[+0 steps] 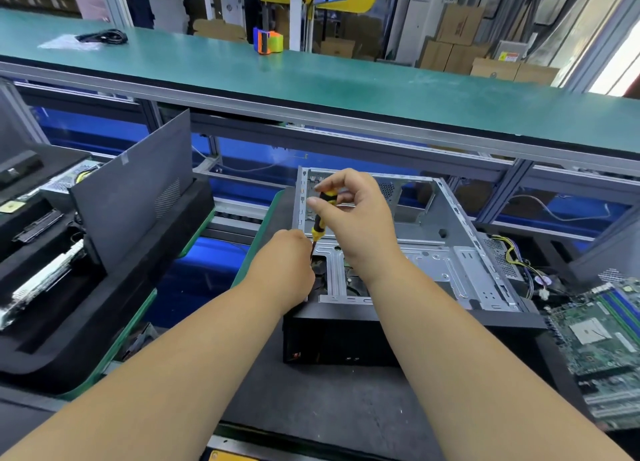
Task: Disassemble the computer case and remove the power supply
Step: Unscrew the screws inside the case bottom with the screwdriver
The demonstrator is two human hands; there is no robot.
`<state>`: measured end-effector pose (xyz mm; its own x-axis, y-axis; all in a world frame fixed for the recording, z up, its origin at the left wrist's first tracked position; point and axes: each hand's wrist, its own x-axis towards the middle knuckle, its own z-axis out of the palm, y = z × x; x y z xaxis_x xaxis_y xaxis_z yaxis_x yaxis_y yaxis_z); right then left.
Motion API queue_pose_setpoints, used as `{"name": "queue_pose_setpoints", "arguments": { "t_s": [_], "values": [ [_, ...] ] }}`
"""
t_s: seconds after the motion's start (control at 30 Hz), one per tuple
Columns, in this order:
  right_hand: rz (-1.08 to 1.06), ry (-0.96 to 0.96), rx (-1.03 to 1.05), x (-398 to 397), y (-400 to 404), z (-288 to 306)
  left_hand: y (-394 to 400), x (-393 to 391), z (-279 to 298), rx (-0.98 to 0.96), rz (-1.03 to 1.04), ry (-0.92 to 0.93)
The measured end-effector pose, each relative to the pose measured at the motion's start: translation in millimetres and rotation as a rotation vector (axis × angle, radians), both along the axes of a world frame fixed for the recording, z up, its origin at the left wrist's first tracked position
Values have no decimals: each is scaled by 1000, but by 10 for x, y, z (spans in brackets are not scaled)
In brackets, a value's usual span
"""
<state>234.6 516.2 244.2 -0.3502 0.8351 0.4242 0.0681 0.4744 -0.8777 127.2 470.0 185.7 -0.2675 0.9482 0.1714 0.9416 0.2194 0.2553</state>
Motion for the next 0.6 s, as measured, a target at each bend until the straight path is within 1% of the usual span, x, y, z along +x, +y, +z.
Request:
{"name": "queue_pose_setpoints", "arguments": {
  "t_s": [0.07, 0.17, 0.27, 0.3, 0.4, 0.43, 0.5, 0.53, 0.57, 0.6],
  "values": [
    [-35, 2, 5, 31, 19, 7, 0, 14, -29, 12, -30, 59],
    [-20, -6, -46, 80, 39, 13, 6, 16, -74, 0, -61, 163],
    [-9, -10, -107, 120, 55, 2, 18, 23, -82, -56, -83, 165],
    [-19, -18, -109, 133, 62, 0, 7, 20, -108, -86, -112, 223],
    [-32, -34, -100, 159, 81, 5, 40, 33, -121, -87, -100, 245],
    [-37, -33, -95, 164, 86, 4, 36, 35, -123, -64, -88, 228],
    [-47, -43, -85, 173, 85, -5, 48, 55, -117, -102, -117, 229],
    [-53, -53, -83, 174, 81, -9, 31, 83, -97, -127, -112, 198],
    [-65, -62, -82, 174, 77, -12, 8, 87, -105, -122, -119, 195],
    [-83, -68, -77, 174, 76, -10, 13, 85, -114, -96, -91, 118]
  ]
}}
